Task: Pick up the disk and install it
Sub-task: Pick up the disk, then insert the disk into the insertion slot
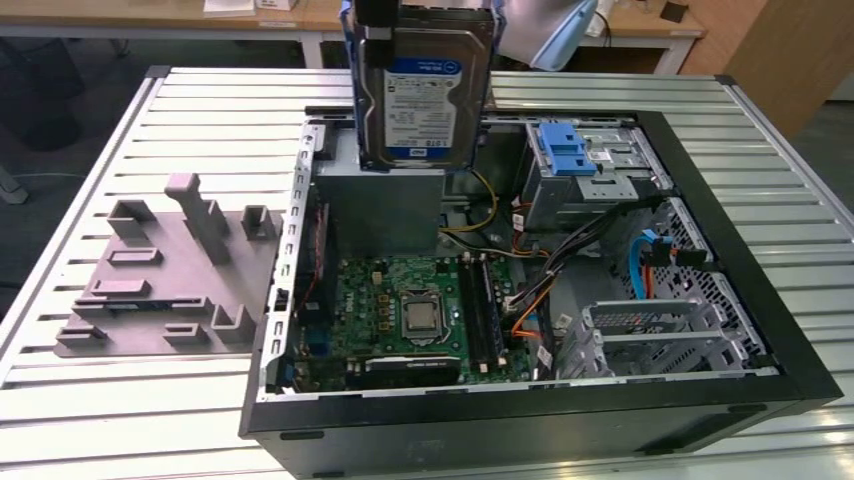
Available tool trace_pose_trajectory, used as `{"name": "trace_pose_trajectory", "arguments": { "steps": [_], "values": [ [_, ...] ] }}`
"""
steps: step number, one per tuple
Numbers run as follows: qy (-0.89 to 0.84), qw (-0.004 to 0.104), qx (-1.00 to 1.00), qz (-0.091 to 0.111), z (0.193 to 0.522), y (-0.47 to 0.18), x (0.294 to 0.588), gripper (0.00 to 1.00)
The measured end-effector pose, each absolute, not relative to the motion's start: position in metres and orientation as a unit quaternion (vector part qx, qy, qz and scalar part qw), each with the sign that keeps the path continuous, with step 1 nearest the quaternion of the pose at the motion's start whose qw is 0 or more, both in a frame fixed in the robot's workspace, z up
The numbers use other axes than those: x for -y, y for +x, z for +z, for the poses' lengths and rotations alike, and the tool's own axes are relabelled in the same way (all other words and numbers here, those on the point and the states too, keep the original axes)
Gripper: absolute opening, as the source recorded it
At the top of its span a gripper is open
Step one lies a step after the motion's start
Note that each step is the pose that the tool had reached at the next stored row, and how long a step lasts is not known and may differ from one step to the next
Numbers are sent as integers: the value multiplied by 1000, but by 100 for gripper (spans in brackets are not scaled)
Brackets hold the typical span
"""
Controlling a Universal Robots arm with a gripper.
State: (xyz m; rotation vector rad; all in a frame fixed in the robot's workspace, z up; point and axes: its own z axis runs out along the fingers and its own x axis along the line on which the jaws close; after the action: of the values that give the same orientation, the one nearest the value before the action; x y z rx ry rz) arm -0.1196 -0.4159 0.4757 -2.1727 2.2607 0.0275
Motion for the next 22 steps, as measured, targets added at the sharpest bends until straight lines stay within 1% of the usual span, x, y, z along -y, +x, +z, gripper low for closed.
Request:
{"name": "trace_pose_trajectory", "arguments": {
  "steps": [10,22],
  "values": [
    [-693,3,-721,9,473,-93,423,36],
    [-693,3,-721,9,471,-90,451,36]
  ]
}}
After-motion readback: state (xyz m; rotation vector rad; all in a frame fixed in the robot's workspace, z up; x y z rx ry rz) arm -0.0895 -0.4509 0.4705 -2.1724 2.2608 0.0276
